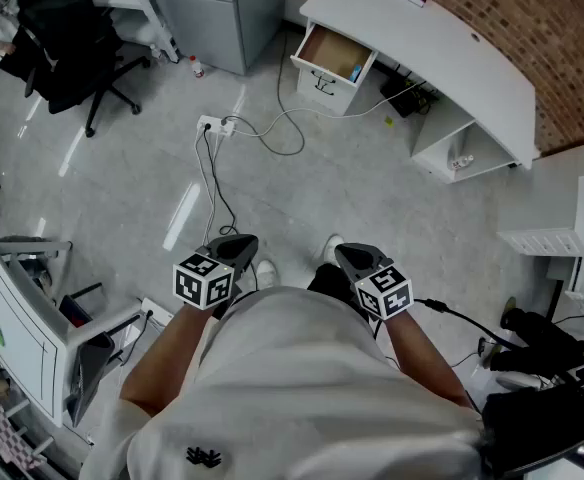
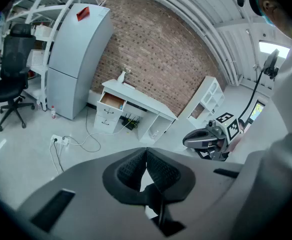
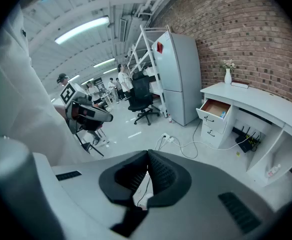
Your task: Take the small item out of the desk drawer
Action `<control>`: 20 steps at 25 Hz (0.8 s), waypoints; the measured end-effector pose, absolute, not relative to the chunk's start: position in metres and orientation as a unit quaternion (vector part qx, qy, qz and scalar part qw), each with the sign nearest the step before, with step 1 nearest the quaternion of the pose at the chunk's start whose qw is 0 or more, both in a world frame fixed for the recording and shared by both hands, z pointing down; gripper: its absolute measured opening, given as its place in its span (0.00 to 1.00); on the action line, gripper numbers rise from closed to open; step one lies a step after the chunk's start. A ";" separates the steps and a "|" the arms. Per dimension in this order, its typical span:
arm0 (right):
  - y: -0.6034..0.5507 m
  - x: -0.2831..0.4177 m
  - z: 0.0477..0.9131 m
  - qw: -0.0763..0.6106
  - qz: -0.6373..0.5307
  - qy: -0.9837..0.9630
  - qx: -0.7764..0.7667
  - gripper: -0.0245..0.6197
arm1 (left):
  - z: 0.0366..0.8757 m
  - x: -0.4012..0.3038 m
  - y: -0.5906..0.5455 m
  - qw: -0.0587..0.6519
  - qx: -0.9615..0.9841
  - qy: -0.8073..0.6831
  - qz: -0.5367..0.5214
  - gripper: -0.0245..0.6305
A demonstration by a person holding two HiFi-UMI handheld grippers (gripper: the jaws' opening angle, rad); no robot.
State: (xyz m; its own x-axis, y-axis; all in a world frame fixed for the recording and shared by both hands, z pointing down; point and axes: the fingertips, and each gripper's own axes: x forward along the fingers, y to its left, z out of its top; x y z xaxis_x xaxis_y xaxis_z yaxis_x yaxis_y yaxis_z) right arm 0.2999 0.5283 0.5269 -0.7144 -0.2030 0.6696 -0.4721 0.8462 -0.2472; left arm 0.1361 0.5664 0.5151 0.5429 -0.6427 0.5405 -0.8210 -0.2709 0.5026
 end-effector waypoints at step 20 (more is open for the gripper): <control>0.364 0.241 0.536 0.313 0.207 -0.916 0.141 0.09 | 0.494 0.111 0.388 0.355 0.786 -0.480 0.163 0.07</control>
